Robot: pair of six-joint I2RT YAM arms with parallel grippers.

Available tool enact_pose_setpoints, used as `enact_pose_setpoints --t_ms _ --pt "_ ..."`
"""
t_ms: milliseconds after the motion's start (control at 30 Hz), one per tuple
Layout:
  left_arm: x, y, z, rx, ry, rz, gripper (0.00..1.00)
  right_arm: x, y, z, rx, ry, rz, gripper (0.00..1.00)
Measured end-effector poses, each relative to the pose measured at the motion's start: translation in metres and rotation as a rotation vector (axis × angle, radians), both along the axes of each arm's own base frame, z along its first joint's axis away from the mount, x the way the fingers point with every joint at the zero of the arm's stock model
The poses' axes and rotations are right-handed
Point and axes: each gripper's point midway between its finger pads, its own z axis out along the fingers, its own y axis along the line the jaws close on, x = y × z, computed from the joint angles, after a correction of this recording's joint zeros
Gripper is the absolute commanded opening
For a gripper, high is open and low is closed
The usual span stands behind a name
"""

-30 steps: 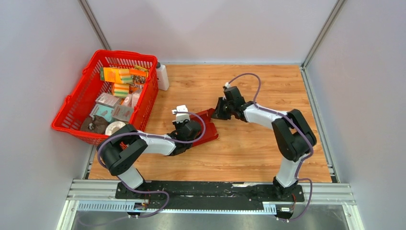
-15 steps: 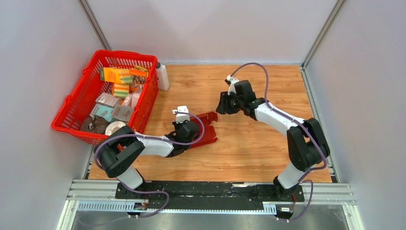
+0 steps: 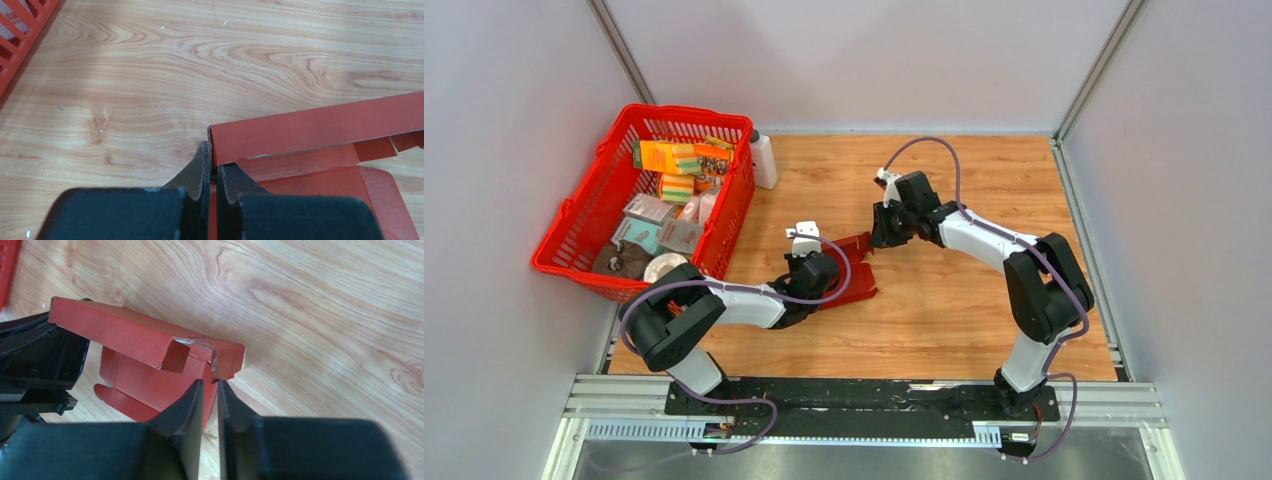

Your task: Fold the paper box

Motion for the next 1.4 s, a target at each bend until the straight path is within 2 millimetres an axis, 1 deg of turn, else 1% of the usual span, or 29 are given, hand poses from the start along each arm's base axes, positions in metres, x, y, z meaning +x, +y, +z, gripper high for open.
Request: enact_pose_setpoints --t_ms 67,100,233,400,633,667,700,733,767,833,867,900,967,1000,1100,1167,1233,1267,1333,1400 --pt "0.000 0.000 0.000 0.003 0.000 -0.002 0.00 -0.001 0.001 0.000 -0.001 0.001 0.001 0.05" --pt "0.000 0.000 0.000 0.002 0.000 -0.003 0.00 -0.001 0.002 0.000 -0.002 0.002 0.002 0.00" --pt "0.000 0.000 0.000 0.005 0.001 -0.004 0.00 -0.007 0.009 0.000 -0.011 0.007 0.012 0.00" --pt "0.000 0.000 0.000 0.008 0.002 -0.003 0.00 -0.018 0.024 0.009 -0.011 0.025 0.027 0.00" --pt "0.000 0.001 0.000 0.016 0.008 -0.001 0.00 -0.028 0.032 0.017 -0.002 0.065 0.025 0.00" --pt "0.000 0.001 0.000 0.016 0.008 -0.001 0.00 -0.029 0.032 0.017 -0.001 0.072 0.026 0.00" --pt "0.000 0.001 0.000 0.016 0.008 -0.001 0.00 -0.030 0.032 0.016 -0.003 0.076 0.024 0.09" --pt "0.000 0.001 0.000 0.016 0.008 -0.001 0.00 -0.030 0.030 0.016 -0.011 0.078 0.019 0.13" --pt "0.000 0.001 0.000 0.017 0.009 -0.002 0.00 -0.029 0.027 0.015 -0.025 0.073 0.009 0.15" --pt "0.000 0.001 0.000 0.017 0.009 -0.002 0.00 -0.025 0.020 0.016 -0.058 0.047 -0.015 0.21" --pt "0.000 0.001 0.000 0.017 0.009 -0.002 0.00 -0.023 0.017 0.018 -0.068 0.032 -0.025 0.22" --pt "0.000 0.001 0.000 0.017 0.009 -0.002 0.00 -0.021 0.015 0.020 -0.076 0.018 -0.033 0.24" --pt "0.000 0.001 0.000 0.020 0.009 -0.005 0.00 -0.016 0.009 0.027 -0.084 -0.018 -0.055 0.31" --pt "0.000 0.001 0.000 0.022 0.008 -0.006 0.00 -0.014 0.007 0.031 -0.083 -0.040 -0.066 0.33" --pt "0.000 0.001 0.000 0.026 0.008 -0.009 0.00 -0.009 -0.011 0.040 -0.109 -0.094 -0.115 0.36" --pt "0.000 0.001 0.000 0.026 0.007 -0.011 0.00 0.003 -0.022 0.042 -0.139 -0.132 -0.155 0.35" --pt "0.000 0.001 0.000 0.026 0.005 -0.013 0.00 0.016 -0.032 0.036 -0.194 -0.146 -0.181 0.34" --pt "0.000 0.001 0.000 0.027 0.005 -0.013 0.00 0.025 -0.033 0.033 -0.221 -0.146 -0.189 0.33" --pt "0.000 0.001 0.000 0.025 0.003 -0.013 0.00 0.044 -0.032 0.021 -0.266 -0.141 -0.196 0.33" --pt "0.000 0.001 0.000 0.024 0.003 -0.013 0.00 0.051 -0.028 0.008 -0.290 -0.130 -0.182 0.32"
